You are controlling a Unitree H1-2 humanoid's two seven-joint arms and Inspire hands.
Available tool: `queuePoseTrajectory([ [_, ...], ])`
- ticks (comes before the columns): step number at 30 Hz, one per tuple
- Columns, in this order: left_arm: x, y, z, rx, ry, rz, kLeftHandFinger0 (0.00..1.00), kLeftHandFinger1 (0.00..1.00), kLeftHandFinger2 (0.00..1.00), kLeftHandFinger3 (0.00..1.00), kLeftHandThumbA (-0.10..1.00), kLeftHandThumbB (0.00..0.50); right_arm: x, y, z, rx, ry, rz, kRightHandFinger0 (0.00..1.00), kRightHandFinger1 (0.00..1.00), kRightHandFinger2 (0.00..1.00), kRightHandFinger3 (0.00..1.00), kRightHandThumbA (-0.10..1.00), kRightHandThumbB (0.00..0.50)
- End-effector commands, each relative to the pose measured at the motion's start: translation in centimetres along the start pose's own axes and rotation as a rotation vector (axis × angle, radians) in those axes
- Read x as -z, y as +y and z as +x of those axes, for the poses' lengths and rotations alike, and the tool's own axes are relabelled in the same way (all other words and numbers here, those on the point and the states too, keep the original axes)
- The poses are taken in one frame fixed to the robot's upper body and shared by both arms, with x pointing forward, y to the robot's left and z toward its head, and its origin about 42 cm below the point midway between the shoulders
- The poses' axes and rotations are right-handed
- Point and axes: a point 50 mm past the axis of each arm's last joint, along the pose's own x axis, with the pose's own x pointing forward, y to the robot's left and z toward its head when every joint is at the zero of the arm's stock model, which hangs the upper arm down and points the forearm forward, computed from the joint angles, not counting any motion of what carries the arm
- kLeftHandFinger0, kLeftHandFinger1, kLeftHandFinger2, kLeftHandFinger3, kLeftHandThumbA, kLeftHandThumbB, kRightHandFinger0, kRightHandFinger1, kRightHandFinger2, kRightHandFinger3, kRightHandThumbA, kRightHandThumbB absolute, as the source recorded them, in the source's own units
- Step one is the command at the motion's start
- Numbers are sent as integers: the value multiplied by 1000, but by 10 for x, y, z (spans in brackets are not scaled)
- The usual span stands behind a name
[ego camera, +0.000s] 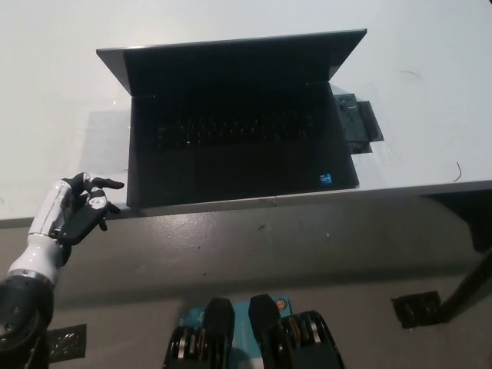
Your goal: The robot uses its right hand to push down on the lid of a laptop kept in the middle of the desk to close it
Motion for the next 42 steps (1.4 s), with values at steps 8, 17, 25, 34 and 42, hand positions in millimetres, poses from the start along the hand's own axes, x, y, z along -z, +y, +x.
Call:
queuePoseTrajectory([
  [8, -16, -3, 7, 22, -25, 18, 242, 388, 607, 734, -100, 86, -73, -28, 16, -4, -212, -101, 1000, 1000, 1000, 1000, 163, 330],
  [17, -15, -2, 6, 32, -16, 38, 248, 405, 595, 741, -58, 96, -160, -24, 67, -60, -461, -212, 1000, 1000, 1000, 1000, 173, 352],
  [25, -13, -1, 6, 37, -13, 41, 289, 430, 609, 739, -44, 97, -236, 8, 111, -120, -613, -271, 1000, 1000, 1000, 1000, 324, 356],
  [34, -11, -8, 7, 54, -3, 40, 276, 411, 593, 731, -56, 99, -282, 55, 152, -225, -721, -293, 1000, 1000, 1000, 1000, 395, 405],
  [42, -12, -10, 10, 63, -1, 46, 287, 431, 591, 719, -24, 110, -305, 83, 183, -304, -732, -330, 1000, 1000, 1000, 1000, 490, 451],
])
